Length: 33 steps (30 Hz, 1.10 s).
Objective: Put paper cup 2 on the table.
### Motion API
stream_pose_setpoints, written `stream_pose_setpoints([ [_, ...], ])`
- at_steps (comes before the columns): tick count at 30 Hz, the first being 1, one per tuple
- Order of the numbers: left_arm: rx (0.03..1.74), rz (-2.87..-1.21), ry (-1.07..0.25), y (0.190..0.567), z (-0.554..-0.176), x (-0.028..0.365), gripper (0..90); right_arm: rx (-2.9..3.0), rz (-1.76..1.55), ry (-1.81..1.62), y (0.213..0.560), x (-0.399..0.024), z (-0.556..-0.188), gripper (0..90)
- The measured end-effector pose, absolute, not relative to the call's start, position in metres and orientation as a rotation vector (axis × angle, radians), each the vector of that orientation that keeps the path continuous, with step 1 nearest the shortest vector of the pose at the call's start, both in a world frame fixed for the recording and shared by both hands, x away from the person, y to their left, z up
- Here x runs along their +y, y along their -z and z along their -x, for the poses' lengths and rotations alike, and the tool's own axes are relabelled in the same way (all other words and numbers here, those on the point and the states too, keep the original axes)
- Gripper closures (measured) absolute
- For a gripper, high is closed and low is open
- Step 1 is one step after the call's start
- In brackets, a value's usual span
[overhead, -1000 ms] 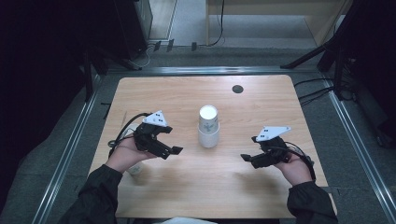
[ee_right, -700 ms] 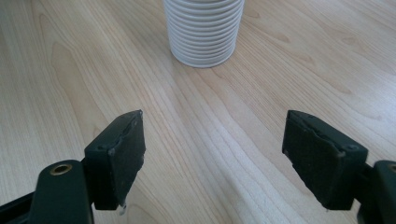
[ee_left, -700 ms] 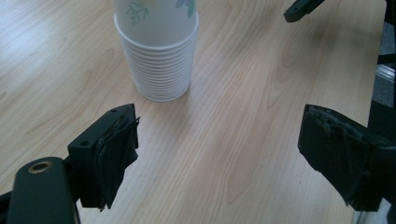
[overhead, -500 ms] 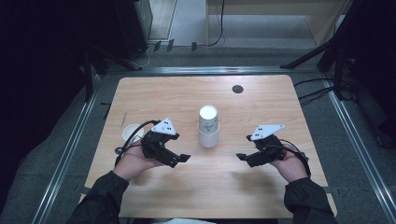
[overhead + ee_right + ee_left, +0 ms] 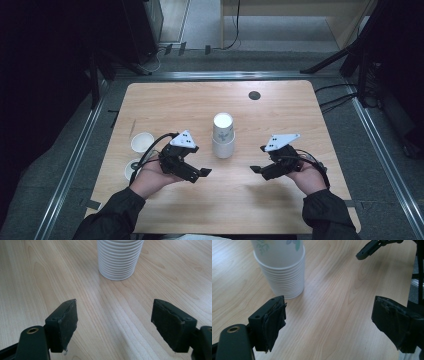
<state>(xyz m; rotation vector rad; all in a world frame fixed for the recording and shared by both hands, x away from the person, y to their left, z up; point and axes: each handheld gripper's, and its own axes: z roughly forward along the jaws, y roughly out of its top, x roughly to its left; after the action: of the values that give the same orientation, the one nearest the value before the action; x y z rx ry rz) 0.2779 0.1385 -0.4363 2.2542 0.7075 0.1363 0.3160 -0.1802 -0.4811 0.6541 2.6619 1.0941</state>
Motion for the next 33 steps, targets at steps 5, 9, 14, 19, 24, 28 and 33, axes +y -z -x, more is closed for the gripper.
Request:
stream_pose_setpoints([
  [5, 0.691, -2.255, -0.135, 0.437, -0.274, 0.13, 12.3, 2.672, -0.644, -1.091, 0.481, -0.179, -0.315, 21.5],
  [9, 0.696, -2.248, -0.126, 0.437, -0.271, 0.125, 12.3, 2.673, -0.644, -1.092, 0.482, -0.178, -0.315, 21.5],
  [14, 0.674, -2.263, -0.134, 0.439, -0.268, 0.119, 12.3, 2.683, -0.626, -1.099, 0.482, -0.173, -0.312, 21.5],
  [19, 0.661, -2.268, -0.125, 0.443, -0.265, 0.112, 12.3, 2.704, -0.602, -1.102, 0.483, -0.165, -0.309, 21.5],
  [24, 0.662, -2.255, -0.112, 0.446, -0.262, 0.107, 12.3, 2.717, -0.575, -1.108, 0.484, -0.159, -0.307, 21.3],
  [28, 0.664, -2.234, -0.081, 0.45, -0.26, 0.103, 12.4, 2.721, -0.565, -1.116, 0.485, -0.156, -0.305, 21.1],
  [33, 0.674, -2.218, -0.041, 0.457, -0.259, 0.099, 12.9, 2.73, -0.563, -1.126, 0.485, -0.152, -0.303, 20.9],
])
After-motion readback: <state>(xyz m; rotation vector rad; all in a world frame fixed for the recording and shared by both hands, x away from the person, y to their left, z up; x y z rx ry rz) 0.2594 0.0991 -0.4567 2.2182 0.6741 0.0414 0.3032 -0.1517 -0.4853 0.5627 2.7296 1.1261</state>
